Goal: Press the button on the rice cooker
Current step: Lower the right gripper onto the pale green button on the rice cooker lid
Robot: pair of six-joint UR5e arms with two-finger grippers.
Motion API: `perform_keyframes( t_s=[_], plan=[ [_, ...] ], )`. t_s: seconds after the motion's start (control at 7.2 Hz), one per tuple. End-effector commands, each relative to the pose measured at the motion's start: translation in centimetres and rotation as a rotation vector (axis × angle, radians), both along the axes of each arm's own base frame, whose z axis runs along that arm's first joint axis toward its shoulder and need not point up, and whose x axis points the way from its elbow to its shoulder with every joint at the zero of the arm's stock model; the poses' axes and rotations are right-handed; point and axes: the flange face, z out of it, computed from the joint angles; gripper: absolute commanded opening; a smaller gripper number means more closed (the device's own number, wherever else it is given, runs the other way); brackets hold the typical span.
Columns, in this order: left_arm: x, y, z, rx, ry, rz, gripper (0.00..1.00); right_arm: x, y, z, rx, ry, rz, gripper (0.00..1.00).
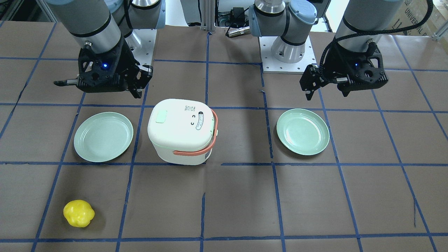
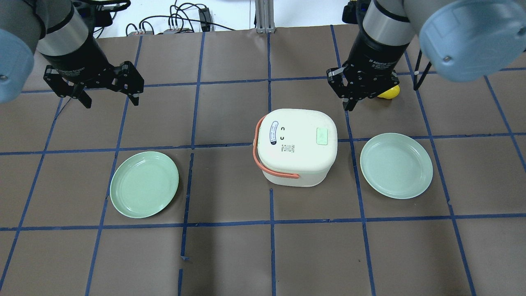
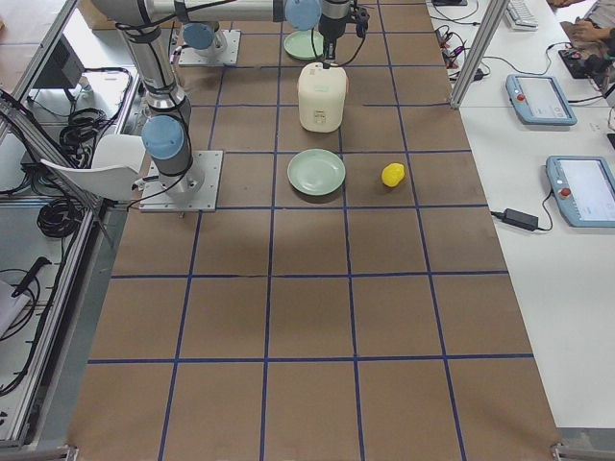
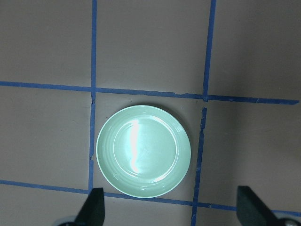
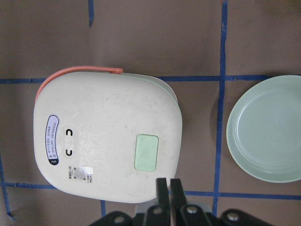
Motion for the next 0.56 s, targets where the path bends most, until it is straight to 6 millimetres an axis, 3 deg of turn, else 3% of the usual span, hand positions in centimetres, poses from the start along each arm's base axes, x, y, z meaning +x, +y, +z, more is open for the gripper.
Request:
perform_keyframes(
  t_s=[0.0,0.42],
  plan=[
    [0.0,0.0,0.0,0.000,0.000,0.000,1.00,2.7,0.3,-2.9,0.028,0.016,0.007,0.16],
    [0.0,0.0,-0.1,0.001,0.000,0.000,1.00,2.7,1.3,-6.5,0.038,0.020,-0.007,0.16]
  ],
)
